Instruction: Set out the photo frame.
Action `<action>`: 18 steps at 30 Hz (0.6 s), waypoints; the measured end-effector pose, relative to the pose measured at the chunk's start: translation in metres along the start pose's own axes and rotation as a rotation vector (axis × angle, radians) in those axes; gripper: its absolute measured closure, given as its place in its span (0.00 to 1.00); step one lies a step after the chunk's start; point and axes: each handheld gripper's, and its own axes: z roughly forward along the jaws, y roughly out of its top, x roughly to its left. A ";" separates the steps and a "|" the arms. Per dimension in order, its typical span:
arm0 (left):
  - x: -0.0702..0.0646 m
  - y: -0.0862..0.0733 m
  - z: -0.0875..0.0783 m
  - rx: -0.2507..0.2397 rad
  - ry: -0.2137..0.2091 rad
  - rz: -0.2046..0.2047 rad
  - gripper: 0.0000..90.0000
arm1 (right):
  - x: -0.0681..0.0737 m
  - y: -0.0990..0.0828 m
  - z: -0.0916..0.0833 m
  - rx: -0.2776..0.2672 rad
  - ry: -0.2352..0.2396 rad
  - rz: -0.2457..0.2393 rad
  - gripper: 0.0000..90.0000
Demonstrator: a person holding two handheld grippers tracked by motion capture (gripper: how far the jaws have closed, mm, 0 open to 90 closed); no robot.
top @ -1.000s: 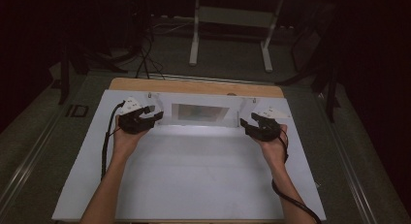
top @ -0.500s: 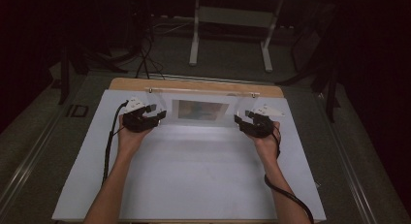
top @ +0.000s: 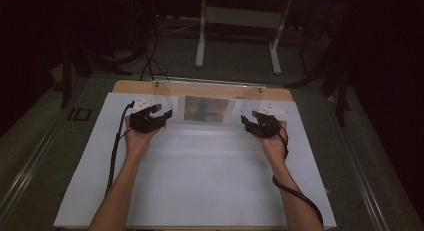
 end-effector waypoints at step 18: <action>-0.006 0.009 -0.001 0.044 0.048 0.024 0.50 | 0.002 0.007 -0.001 0.024 -0.026 -0.008 0.51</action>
